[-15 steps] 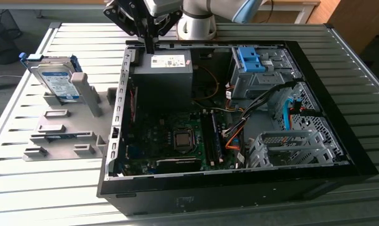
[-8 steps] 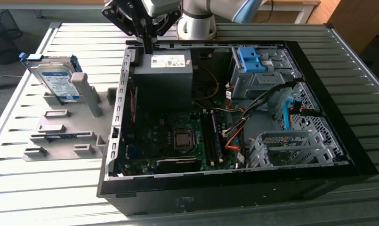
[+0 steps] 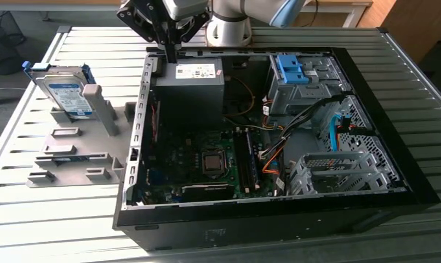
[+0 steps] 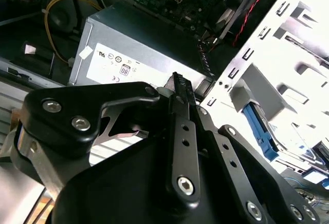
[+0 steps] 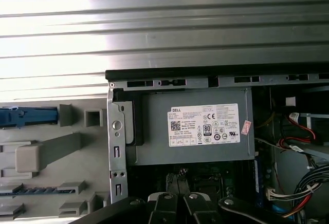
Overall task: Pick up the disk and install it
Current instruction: 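Reach for the disk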
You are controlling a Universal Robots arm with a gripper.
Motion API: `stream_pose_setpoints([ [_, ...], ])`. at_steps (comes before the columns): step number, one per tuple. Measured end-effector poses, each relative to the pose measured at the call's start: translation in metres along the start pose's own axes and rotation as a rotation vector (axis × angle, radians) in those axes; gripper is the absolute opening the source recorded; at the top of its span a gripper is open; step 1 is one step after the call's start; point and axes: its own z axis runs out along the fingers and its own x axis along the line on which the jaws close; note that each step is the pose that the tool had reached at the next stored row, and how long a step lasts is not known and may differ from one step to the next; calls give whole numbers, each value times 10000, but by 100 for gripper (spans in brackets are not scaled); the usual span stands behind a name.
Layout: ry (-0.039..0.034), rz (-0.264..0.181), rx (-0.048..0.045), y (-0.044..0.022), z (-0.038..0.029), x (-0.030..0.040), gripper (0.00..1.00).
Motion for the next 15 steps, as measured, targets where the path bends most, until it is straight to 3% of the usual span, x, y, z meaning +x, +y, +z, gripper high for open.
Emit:
stream_pose_setpoints([
  [2,3,1,0,-6,8,71,11],
  [15,3,1,0,-9,11,108,11],
])
